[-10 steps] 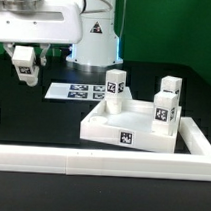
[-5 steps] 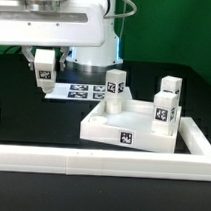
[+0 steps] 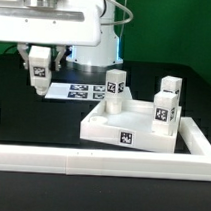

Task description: Assemble square table

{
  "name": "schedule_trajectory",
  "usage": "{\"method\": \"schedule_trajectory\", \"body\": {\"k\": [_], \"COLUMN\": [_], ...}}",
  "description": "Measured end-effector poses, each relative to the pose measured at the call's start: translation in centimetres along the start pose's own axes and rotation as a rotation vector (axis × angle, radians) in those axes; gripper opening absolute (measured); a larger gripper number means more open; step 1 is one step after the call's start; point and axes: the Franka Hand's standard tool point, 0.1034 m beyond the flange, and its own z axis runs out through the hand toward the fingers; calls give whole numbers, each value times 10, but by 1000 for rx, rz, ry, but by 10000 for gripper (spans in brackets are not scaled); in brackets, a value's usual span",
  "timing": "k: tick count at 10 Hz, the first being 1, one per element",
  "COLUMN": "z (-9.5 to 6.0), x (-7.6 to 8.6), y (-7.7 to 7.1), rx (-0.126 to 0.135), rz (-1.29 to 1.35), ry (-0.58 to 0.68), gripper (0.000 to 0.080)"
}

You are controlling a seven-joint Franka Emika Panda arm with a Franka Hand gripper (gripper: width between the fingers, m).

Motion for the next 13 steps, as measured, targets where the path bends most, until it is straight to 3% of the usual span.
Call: {"method": "schedule_trajectory", "body": {"k": [3, 5, 10, 13], "z": [-5, -1, 0, 8], "x": [21, 31, 32, 37], "y": [-24, -47, -50, -73], "rx": [24, -2, -10, 12], "rz": [2, -8, -7, -21], "ry": [13, 74, 92, 89], "gripper": [288, 288, 288, 288]}}
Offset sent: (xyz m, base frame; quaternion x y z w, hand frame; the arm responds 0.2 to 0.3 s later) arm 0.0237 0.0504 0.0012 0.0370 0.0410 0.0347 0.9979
